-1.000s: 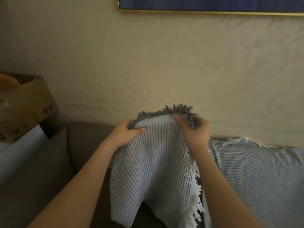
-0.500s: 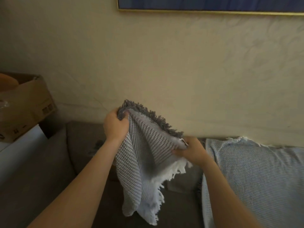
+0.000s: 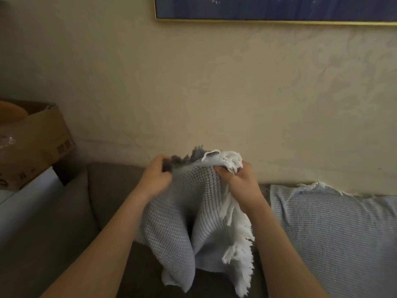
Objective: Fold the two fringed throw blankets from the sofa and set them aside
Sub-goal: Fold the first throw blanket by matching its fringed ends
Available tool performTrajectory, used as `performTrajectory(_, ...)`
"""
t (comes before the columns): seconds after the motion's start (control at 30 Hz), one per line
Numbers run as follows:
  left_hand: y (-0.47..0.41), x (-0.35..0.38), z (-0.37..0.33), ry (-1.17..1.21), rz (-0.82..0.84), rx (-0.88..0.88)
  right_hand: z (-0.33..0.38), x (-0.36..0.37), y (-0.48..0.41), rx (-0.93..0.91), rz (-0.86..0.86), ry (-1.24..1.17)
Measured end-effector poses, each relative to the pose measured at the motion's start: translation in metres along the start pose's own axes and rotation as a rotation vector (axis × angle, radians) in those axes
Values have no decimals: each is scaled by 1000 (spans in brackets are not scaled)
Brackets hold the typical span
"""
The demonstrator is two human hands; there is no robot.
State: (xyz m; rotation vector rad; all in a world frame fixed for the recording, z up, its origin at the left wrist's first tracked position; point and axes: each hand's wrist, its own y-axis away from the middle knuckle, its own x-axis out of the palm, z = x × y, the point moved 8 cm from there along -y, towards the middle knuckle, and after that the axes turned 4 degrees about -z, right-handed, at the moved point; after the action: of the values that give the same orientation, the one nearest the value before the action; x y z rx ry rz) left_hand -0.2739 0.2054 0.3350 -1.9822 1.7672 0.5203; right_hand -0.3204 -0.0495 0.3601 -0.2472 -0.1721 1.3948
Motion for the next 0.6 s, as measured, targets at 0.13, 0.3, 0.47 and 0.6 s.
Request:
performTrajectory(0.13,33,28,-62,387,422,163,10,16,-1,-77,57,159)
performTrajectory(0.3,42,50,-80,144,440,219,14,15,1,-30,12,127)
performTrajectory(0.47,38,62,-79,95,481,162,23,5,0,-78,-61,163)
performTrajectory(0.6,34,58,-91,134,377,158,13,-5,4,-60,-65,20)
